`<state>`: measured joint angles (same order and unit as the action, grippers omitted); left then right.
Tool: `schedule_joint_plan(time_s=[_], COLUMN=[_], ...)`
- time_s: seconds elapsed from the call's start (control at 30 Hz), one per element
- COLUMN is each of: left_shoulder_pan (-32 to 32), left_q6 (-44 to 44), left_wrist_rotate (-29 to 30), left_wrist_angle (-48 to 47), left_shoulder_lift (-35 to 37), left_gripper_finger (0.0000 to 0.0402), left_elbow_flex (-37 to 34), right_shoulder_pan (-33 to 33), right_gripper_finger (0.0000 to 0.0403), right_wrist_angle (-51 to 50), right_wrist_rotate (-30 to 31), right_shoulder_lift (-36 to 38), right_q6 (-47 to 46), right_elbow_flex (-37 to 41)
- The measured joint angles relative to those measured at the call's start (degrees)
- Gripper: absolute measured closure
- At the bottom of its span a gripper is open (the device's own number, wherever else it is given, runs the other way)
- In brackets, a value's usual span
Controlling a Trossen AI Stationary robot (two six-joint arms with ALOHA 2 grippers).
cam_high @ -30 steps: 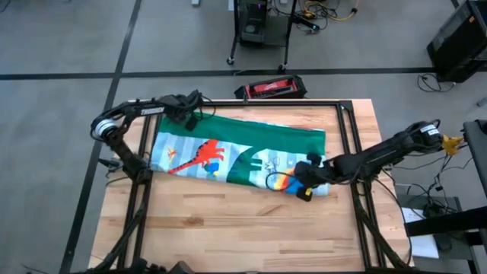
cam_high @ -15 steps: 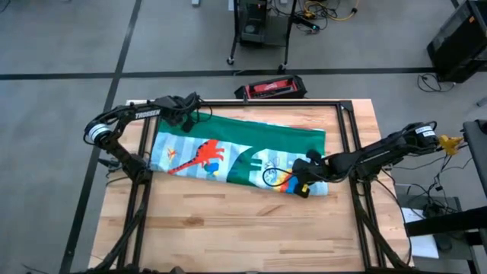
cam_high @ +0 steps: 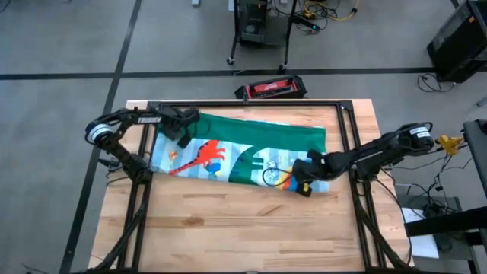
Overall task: Roll towel
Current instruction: Fold the multi-color dinosaur print towel
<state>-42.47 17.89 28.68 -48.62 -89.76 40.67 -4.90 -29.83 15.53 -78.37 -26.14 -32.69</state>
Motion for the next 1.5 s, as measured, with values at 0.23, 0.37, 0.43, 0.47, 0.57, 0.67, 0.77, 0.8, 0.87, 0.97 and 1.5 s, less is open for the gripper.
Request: schedule_joint_plan(time_s=[0.23,0.37,0.43,0.47,0.57,0.67,0.77,0.8,0.87,0.97,1.5], left_shoulder_pan=[10.28,18.02,21.99,23.95,30.07,35.42,39.00,39.85,41.41,43.20,45.41], left_q6=[2.75,8.19,11.24,12.99,18.90,22.71,25.15,25.61,26.83,27.65,1.92], left_wrist_rotate=[-2.31,-3.02,-3.68,-4.25,-6.81,-9.82,-12.72,-13.63,-14.75,-16.22,-4.38], left_wrist_angle=[0.36,-0.43,-1.61,-2.49,-5.43,-8.69,-12.43,-13.56,-15.30,-17.32,15.84], left_shoulder_lift=[0.17,0.22,0.24,0.24,0.30,0.37,0.48,0.49,0.70,1.64,16.04], left_gripper_finger=[0.0375,0.0375,0.0375,0.0375,0.0375,0.0375,0.0375,0.0375,0.0374,0.0368,0.0237], left_elbow_flex=[-0.51,-0.43,-0.51,-0.60,-0.48,0.05,0.67,0.83,0.91,1.36,3.97], right_shoulder_pan=[13.34,20.35,22.46,22.86,22.69,20.72,17.54,16.48,14.58,14.11,48.51], right_gripper_finger=[0.0403,0.0403,0.0403,0.0403,0.0403,0.0403,0.0403,0.0403,0.0403,0.0403,0.0403], right_wrist_angle=[-2.92,-2.63,-2.62,-2.79,-4.12,-4.43,-2.58,-1.76,-1.56,-2.27,1.25], right_wrist_rotate=[3.91,7.59,7.92,7.98,8.09,7.78,4.09,2.73,2.44,5.07,-2.26], right_shoulder_lift=[-0.02,-0.08,0.21,0.71,3.17,6.75,9.44,9.96,10.23,9.95,0.96], right_q6=[6.39,10.82,13.02,13.84,15.29,15.91,15.43,15.27,13.72,10.29,12.59], right_elbow_flex=[0.00,-0.93,-1.89,-2.27,-3.77,-4.94,-5.52,-5.64,-5.66,-5.57,-12.84])
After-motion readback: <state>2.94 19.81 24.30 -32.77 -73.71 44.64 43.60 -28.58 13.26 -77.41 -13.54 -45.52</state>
